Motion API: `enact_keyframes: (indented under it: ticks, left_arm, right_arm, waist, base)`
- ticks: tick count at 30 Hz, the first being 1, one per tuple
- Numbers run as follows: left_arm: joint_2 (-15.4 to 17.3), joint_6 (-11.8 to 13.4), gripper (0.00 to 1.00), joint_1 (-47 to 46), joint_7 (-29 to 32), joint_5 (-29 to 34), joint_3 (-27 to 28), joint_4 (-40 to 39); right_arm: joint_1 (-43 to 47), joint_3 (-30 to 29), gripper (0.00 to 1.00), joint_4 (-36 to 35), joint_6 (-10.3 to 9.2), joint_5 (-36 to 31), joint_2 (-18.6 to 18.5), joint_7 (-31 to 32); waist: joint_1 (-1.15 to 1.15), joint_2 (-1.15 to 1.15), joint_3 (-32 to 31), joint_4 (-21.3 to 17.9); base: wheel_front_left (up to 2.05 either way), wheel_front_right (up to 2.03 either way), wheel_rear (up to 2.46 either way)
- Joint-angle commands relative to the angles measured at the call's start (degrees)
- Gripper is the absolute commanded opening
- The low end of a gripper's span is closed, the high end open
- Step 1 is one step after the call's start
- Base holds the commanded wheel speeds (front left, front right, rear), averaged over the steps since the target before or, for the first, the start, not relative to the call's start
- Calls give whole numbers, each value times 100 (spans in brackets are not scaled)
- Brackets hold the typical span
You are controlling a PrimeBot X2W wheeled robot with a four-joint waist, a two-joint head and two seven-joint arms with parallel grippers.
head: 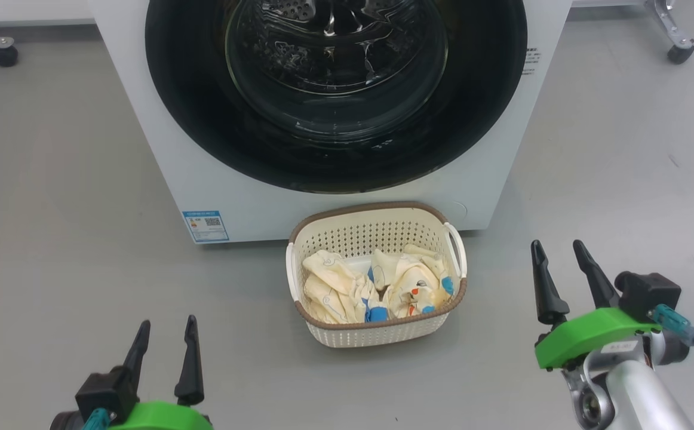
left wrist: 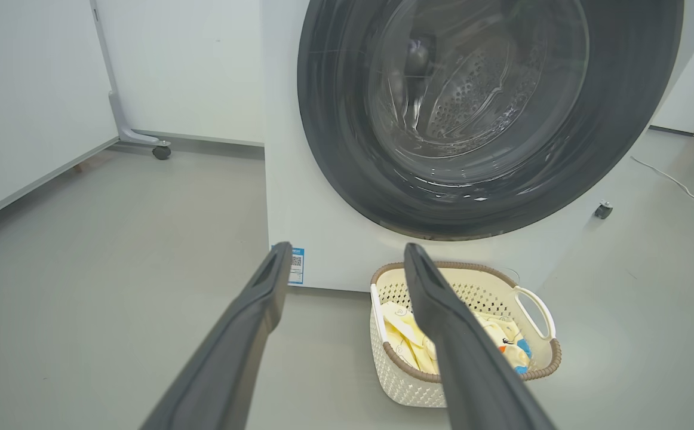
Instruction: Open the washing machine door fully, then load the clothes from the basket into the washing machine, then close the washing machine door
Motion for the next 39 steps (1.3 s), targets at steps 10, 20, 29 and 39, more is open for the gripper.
enact_keyframes:
  ticks: [10, 20, 29, 39]
  left_arm:
    - [89, -40, 100, -244, -81, -131, 163, -94]
    - [89, -99, 100, -220, -81, -71, 134, -196]
    - [89, -107, 100, -226, -81, 25, 129, -256]
    - [89, -118, 100, -242, -81, 45, 91, -288]
  right_arm:
    - [-308, 165, 100, -115, -16, -46, -103, -55]
    - [-306, 201, 100, -98, -16, -29, -103, -55]
    - [-335, 146, 100, -117, -16, -45, -103, -55]
    - [-348, 114, 100, -107, -16, -42, -103, -55]
  waist:
    - [0, 0, -38, -7]
    - [0, 0, -64, -8]
    - [0, 0, 9, -12]
    - [0, 0, 41, -13]
  base:
    - [0, 0, 0]
    - [4, 4, -9]
    - [61, 61, -123]
    - [117, 117, -233]
